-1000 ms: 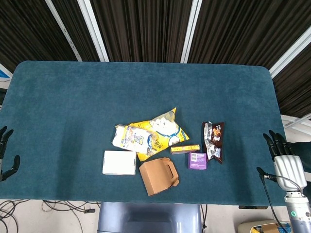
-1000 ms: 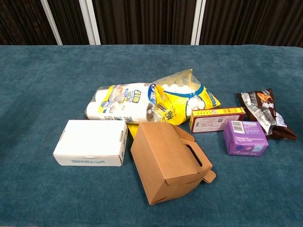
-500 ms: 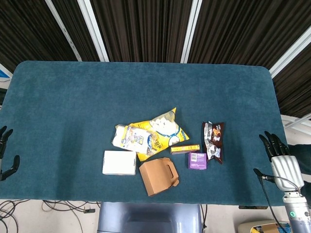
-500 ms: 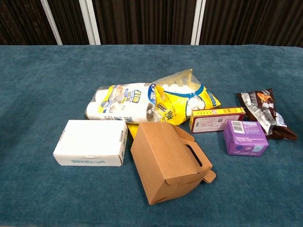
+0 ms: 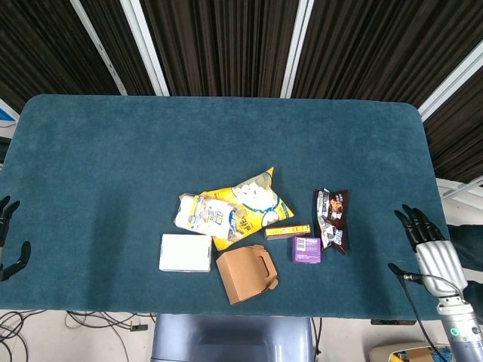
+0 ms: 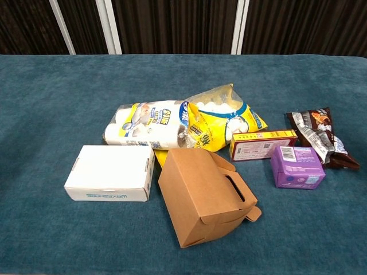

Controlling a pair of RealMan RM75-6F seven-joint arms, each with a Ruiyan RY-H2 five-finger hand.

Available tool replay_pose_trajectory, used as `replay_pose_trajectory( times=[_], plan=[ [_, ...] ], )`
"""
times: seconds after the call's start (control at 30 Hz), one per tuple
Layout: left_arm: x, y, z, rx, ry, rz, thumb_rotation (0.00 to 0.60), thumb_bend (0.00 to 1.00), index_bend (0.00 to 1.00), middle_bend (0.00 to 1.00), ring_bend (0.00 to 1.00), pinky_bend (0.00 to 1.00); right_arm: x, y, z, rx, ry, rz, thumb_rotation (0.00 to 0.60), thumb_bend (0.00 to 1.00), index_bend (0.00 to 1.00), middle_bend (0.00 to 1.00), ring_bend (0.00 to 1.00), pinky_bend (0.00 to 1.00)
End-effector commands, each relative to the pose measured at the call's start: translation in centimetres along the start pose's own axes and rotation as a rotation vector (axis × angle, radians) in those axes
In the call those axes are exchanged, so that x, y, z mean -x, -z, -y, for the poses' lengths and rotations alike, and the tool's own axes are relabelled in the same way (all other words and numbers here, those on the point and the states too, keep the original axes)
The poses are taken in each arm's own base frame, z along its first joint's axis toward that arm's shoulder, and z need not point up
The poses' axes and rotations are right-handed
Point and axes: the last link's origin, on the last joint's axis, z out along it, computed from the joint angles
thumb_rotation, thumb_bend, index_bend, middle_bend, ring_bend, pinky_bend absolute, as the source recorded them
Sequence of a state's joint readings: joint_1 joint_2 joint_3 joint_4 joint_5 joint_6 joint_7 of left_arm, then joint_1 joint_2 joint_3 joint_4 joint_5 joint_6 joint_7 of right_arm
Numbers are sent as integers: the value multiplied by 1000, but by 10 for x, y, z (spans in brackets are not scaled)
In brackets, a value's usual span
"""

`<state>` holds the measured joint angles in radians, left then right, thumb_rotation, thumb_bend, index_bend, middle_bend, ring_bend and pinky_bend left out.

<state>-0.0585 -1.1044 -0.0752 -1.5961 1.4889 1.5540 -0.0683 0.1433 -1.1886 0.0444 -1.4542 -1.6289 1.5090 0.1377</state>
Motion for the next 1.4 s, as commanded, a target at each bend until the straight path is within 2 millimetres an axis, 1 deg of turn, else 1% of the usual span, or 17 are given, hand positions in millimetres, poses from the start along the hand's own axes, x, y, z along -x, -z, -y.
replay_pose_trajectory(
  times=[0.03,0.13,0.2,0.33,0.53,0.67,0.8,0.9,1.0,1.13,1.4],
  plan=[
    [0,0,0,-2,5,2,600,468,13,0,30,11,5,-2,8,-55,-43,51,600,154,0,42,77,204],
    [1,1,-1,1,6,3,600,468,13,0,30,11,10,-7,14,-89,-36,98,600,153,0,66,83,204],
    [1,1,-1,1,3,3,600,468,13,0,30,11,14,-13,22,-112,-36,131,600,148,1,84,86,204],
    [0,1,0,-7,10,2,600,469,13,0,30,11,22,-29,39,-136,-49,159,600,131,69,164,157,205],
    [-1,0,1,-16,21,-1,600,469,13,0,30,11,46,-47,64,-125,-42,233,600,129,133,203,173,204],
    [-2,0,3,-20,25,1,600,468,13,0,30,11,59,-53,80,-127,-37,252,600,134,179,235,190,204],
    [-2,0,3,-21,26,3,600,468,13,0,30,11,69,-56,95,-142,-42,257,600,177,213,263,211,204],
    [-2,0,3,-22,27,3,600,469,13,0,30,11,78,-57,105,-153,-44,275,600,189,229,278,217,204],
    [-2,0,3,-22,27,2,600,468,13,0,30,11,88,-57,113,-160,-39,286,600,207,242,293,230,204],
    [-2,0,3,-24,27,3,600,468,13,0,30,11,98,-60,119,-164,-37,285,600,279,253,317,242,204],
    [-2,0,3,-26,23,7,600,469,13,0,30,11,107,-69,122,-157,-31,294,600,301,254,323,246,204]
  ],
)
